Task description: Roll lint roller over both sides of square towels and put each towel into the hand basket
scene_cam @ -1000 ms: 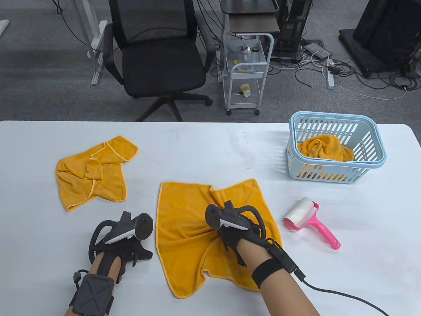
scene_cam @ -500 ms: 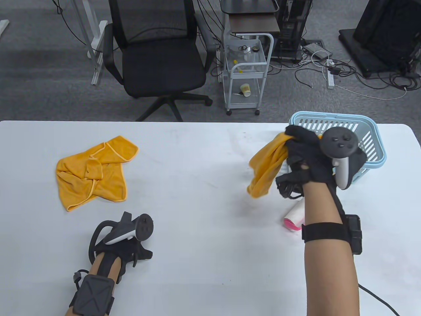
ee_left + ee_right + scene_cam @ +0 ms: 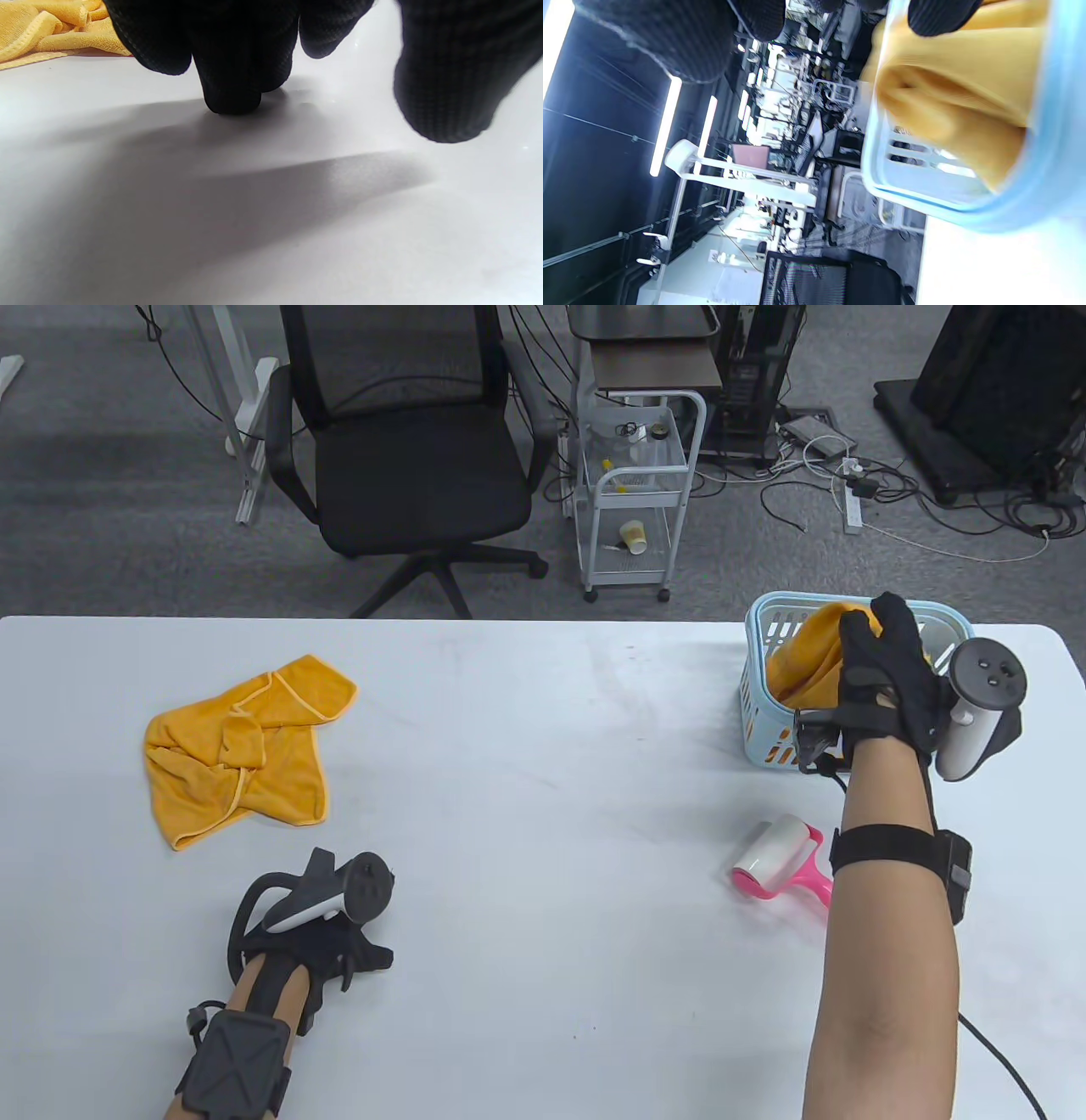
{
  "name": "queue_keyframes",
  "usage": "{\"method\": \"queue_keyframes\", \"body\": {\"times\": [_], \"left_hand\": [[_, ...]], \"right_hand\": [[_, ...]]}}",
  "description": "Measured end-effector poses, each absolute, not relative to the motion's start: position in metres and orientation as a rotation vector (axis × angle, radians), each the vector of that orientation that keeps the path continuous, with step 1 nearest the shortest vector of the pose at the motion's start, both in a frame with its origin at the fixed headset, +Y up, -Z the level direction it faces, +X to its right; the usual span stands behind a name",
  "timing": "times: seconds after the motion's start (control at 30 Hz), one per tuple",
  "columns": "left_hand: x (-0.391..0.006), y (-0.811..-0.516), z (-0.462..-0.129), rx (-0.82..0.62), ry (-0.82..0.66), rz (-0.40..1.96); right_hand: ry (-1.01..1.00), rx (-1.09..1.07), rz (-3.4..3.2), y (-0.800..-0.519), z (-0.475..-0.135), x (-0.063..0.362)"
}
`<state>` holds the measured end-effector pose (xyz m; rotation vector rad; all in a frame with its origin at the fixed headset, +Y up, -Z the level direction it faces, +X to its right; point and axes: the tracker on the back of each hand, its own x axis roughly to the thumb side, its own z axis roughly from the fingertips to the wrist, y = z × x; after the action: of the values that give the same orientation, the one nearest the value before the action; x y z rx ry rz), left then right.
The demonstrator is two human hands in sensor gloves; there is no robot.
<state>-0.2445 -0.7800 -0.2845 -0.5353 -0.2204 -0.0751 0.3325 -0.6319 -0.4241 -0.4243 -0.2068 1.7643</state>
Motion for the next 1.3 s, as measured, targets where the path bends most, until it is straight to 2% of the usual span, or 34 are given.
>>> {"method": "queue_keyframes", "body": {"times": [0.07,0.2,0.4,0.5,0.63,0.8,0.87,0.97,1.17,1.3], "left_hand": [[-0.244,-0.78,-0.284,-0.534,-0.221,-0.081],[-0.244,-0.78,-0.284,-0.534,-0.223,-0.086],[-0.243,-0.78,-0.284,-0.522,-0.218,-0.092],[-0.243,-0.78,-0.284,-0.519,-0.216,-0.091],[-0.243,-0.78,-0.283,-0.511,-0.211,-0.086],[-0.247,-0.78,-0.284,-0.498,-0.193,-0.048],[-0.255,-0.778,-0.287,-0.483,-0.149,-0.001],[-0.281,-0.769,-0.297,-0.415,-0.001,0.021],[-0.362,-0.749,-0.33,-0.376,0.343,-0.126],[-0.409,-0.756,-0.349,-0.373,0.49,-0.124]], "right_hand": [[-0.179,-0.4,1.81,-0.639,-0.423,0.327],[-0.165,-0.299,1.958,-0.627,-0.414,0.298],[-0.184,-0.053,2.219,-0.616,-0.373,0.228],[-0.229,0.046,2.383,-0.627,-0.345,0.198],[-0.248,0.136,2.511,-0.663,-0.31,0.171],[-0.229,0.216,2.596,-0.704,-0.295,0.161],[-0.187,0.231,2.641,-0.71,-0.295,0.16],[-0.169,0.257,2.649,-0.716,-0.295,0.159],[-0.141,0.325,2.639,-0.717,-0.291,0.156],[-0.146,0.32,2.612,-0.715,-0.291,0.159]]}}
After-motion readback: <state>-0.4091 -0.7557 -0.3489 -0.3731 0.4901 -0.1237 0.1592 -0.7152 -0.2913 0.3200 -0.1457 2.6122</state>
